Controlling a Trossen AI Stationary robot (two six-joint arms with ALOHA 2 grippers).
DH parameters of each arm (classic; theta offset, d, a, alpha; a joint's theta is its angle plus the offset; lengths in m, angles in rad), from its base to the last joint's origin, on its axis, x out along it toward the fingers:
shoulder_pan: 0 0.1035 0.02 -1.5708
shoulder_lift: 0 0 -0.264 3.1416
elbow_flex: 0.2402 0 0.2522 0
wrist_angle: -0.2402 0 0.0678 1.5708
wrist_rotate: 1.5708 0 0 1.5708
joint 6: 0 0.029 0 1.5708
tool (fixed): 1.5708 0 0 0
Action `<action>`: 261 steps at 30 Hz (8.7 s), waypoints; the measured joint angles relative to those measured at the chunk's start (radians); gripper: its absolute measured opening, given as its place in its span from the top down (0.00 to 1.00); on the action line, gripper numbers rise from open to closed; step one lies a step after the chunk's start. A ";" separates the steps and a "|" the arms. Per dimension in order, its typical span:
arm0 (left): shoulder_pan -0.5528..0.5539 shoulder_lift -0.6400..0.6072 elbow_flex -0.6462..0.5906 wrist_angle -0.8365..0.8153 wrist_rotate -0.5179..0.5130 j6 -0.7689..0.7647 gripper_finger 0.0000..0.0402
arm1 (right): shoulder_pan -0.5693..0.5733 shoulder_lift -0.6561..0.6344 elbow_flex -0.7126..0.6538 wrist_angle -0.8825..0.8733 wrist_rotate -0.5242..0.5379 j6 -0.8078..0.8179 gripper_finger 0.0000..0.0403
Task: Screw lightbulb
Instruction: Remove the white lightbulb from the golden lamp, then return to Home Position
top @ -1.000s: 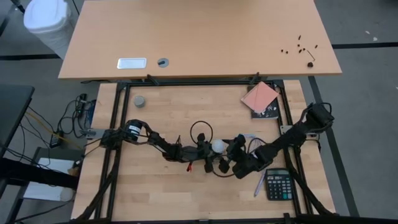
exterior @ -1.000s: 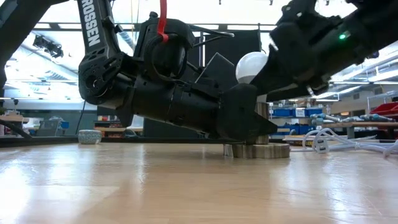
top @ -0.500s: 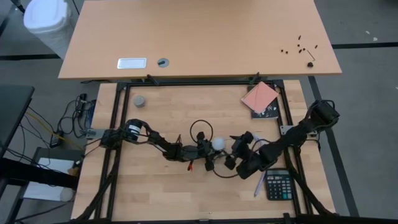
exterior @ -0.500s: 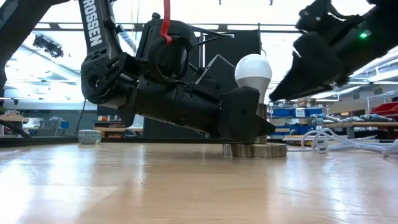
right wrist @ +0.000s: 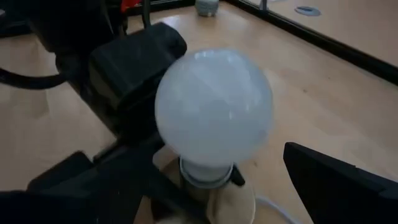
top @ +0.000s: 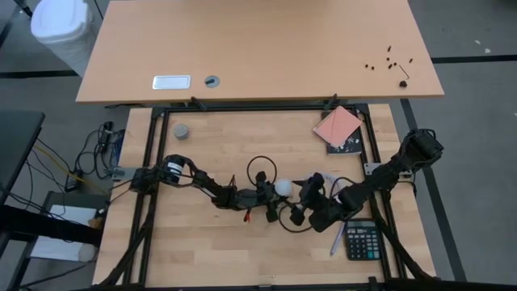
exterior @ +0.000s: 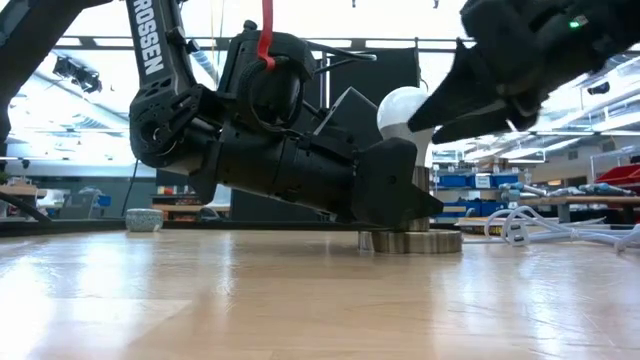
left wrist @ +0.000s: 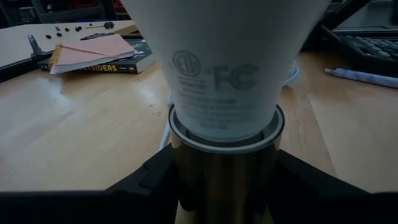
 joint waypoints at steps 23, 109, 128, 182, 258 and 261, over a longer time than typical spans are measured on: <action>-0.001 0.000 0.000 0.000 0.000 0.004 0.53 | -0.073 -0.022 -0.004 -0.461 -0.095 0.194 0.07; -0.001 0.000 0.000 -0.003 0.003 0.007 0.53 | -0.064 -0.032 -0.002 -0.162 -0.233 0.069 0.07; -0.001 0.000 0.000 0.010 0.006 0.007 0.53 | -0.106 -0.021 -0.312 0.677 -0.188 -0.236 0.17; -0.003 0.001 -0.001 0.008 -0.135 -0.037 0.53 | -0.366 -0.401 -0.312 0.133 -0.240 -0.063 0.54; -0.071 -0.618 -0.419 0.000 -0.023 -0.022 0.36 | 0.087 -0.795 -0.164 -0.216 -0.237 -0.387 0.33; -0.104 -0.664 -0.419 -0.025 -0.012 0.003 0.36 | 0.138 -0.794 -0.164 -0.208 -0.235 -0.446 0.33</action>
